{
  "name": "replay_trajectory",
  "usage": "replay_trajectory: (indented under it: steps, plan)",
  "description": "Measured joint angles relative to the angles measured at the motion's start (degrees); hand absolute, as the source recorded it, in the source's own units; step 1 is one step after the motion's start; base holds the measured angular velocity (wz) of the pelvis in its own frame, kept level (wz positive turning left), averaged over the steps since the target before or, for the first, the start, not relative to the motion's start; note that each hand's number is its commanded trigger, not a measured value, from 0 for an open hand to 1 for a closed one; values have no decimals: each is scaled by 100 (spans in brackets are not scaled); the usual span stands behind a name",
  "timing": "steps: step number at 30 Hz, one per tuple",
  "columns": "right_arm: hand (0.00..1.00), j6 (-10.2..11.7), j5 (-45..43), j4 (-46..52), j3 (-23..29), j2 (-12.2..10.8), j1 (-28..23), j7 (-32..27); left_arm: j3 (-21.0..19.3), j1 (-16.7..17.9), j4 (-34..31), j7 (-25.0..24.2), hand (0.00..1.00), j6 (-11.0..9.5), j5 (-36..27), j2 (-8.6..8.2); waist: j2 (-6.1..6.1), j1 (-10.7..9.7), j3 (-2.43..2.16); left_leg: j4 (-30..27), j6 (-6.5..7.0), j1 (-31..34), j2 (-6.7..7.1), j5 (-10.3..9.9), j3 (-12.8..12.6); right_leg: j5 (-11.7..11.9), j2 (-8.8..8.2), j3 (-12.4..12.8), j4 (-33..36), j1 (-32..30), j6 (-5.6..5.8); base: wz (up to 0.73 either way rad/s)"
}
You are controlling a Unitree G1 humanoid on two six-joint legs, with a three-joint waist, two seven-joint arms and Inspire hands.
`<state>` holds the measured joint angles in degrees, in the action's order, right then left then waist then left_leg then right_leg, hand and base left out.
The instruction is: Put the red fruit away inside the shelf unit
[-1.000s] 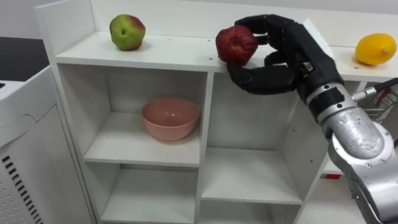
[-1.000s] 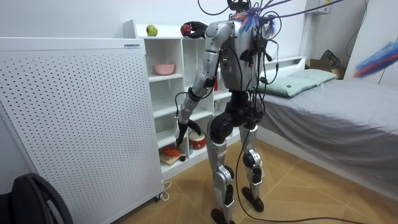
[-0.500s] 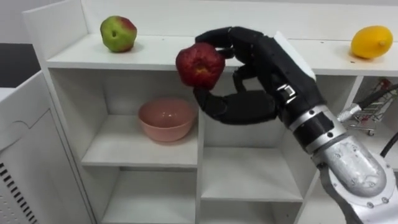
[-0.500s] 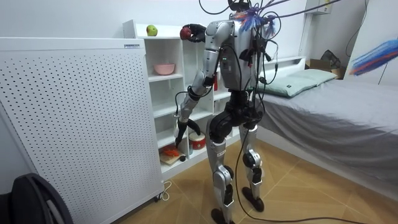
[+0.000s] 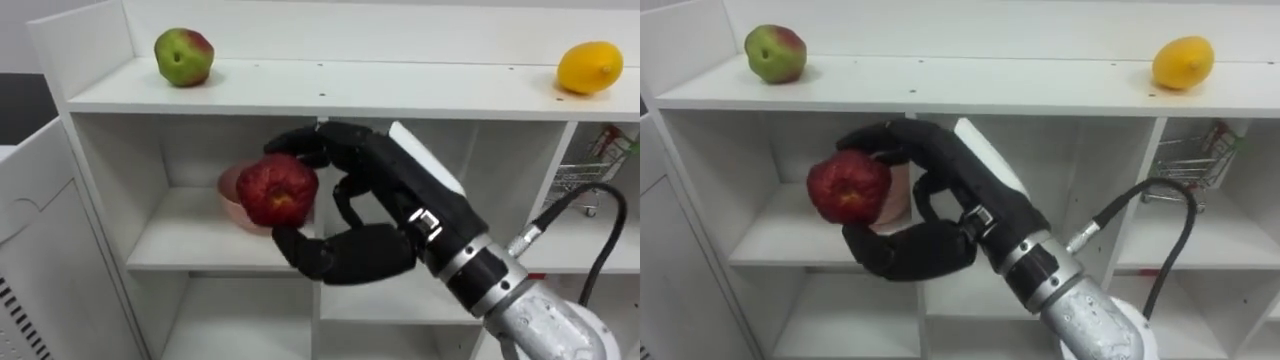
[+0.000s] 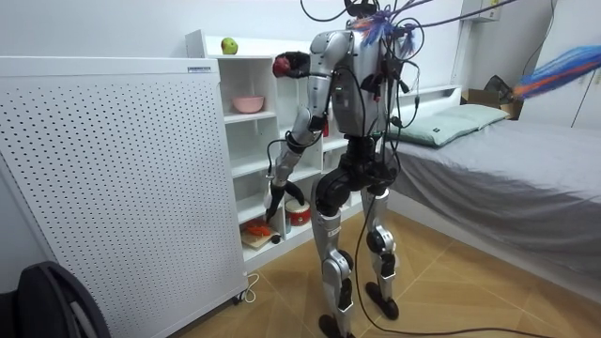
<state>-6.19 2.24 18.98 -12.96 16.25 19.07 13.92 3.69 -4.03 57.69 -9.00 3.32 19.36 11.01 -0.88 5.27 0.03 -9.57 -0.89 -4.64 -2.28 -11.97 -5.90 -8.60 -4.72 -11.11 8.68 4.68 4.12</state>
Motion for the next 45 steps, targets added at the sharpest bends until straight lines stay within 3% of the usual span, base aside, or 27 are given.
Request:
replay_trajectory:
  steps: [8, 13, 16, 19, 23, 28, 30, 35, 40, 45]
  plan:
    - [100, 58, -5, -145, -144, -89, -263, 0, 79, 3, 302, 242, 0, -75, -264, -88, 43, -4, 6, -7, 0, 152, -2, 0, -10, 0, 0, 17, 19, -188, 0, -3]
    - [100, 324, -16, -1499, -260, -266, -275, -10, 224, -34, 811, 437, 0, -235, -424, -108, 37, -16, 25, -252, 0, 513, -13, 0, 4, -25, -53, -45, 359, -569, -36, 3]
    - [100, 482, -94, -2551, -249, -342, -420, -216, 162, -65, 1183, 741, 0, -487, -623, -34, -32, 14, 94, -462, 3, 921, 3, 1, 15, -128, -150, -82, 899, -1126, -98, 5]
    - [100, 507, -345, -3646, -212, -504, -462, -460, 212, -137, 1456, 1151, 0, -725, -1282, 55, -176, 23, 205, -917, 28, 1563, 80, -16, 24, -334, -315, -27, 1599, -1860, -129, 8]
    - [100, 623, -442, -4053, -82, -514, -436, -675, 213, -140, 1458, 1436, 0, -908, -1530, 66, -219, -1, 233, -1412, 45, 2260, 94, -42, 49, -449, -414, -50, 2051, -2492, -208, 12]
    - [100, 1068, -572, -4659, -76, -368, 47, -1235, 635, -4, 1412, 1937, 0, -865, -1479, 237, -303, -17, 324, -2360, 15, 3391, 26, -207, 157, -666, -461, -41, 2871, -3523, -405, 9]
    - [100, 1127, -718, -4891, 19, -288, 214, -1445, 865, 126, 1361, 2107, 0, -844, -1462, 257, -304, -9, 325, -2728, 6, 3811, 1, -304, 179, -821, -495, -27, 3218, -3907, -430, 9]
    - [100, 1345, -658, -5415, 173, -17, 590, -1980, 1088, 222, 1302, 2292, 0, -705, -1458, 236, -303, 55, 325, -3314, -18, 4757, -37, -297, 311, -858, -529, -74, 3741, -4780, -490, 9]
    - [100, 1359, -446, -5715, 174, 357, 1096, -2584, 1414, 103, 897, 2535, 0, -516, -1465, 256, -318, 195, 326, -3726, -68, 5516, -92, -291, 361, -852, -606, -155, 4122, -5467, -610, 5]
    - [100, 1359, -427, -5962, 171, 450, 1453, -2902, 1473, 106, 656, 2597, 0, -473, -1501, 268, -376, 237, 333, -3883, -78, 5826, -94, -297, 367, -867, -618, -148, 4312, -5799, -684, 0]
